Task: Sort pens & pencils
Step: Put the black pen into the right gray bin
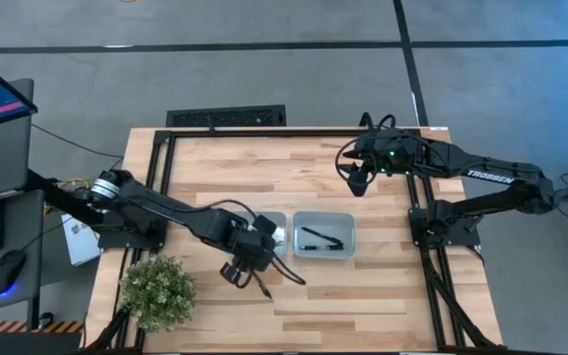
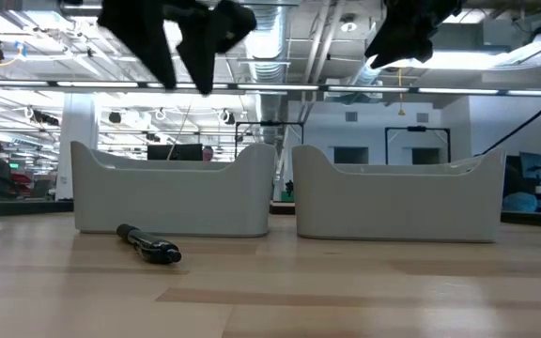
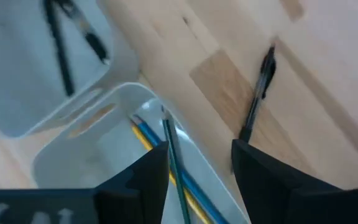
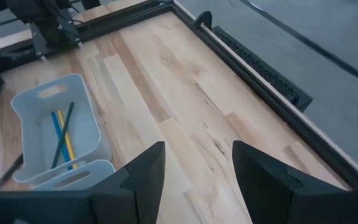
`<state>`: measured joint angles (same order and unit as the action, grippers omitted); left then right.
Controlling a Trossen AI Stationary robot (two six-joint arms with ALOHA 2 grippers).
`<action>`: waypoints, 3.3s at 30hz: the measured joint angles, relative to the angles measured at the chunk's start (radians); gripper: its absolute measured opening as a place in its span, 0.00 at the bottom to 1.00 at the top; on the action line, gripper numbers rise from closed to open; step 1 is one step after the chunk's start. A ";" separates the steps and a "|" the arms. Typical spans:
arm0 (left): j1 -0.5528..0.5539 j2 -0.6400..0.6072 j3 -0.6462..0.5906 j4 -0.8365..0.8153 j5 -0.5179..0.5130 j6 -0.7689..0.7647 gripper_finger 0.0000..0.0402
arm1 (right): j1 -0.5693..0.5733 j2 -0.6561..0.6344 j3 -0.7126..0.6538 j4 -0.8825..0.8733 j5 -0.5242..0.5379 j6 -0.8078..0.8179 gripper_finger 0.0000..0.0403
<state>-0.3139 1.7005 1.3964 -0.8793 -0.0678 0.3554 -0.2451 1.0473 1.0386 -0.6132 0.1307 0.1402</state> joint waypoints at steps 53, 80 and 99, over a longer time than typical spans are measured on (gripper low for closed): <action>-0.123 0.282 0.000 0.134 -0.012 0.202 0.63 | 0.002 0.000 0.001 -0.031 -0.002 0.124 0.52; -0.138 0.366 0.068 0.162 0.111 0.091 0.65 | 0.013 0.000 0.000 -0.039 -0.002 0.124 0.52; -0.136 0.359 0.010 0.192 0.120 0.061 0.65 | 0.097 0.000 0.000 -0.038 -0.003 0.124 0.52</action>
<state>-0.4503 2.0598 1.4059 -0.6869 0.0521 0.4168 -0.1482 1.0473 1.0389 -0.6508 0.1280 0.2638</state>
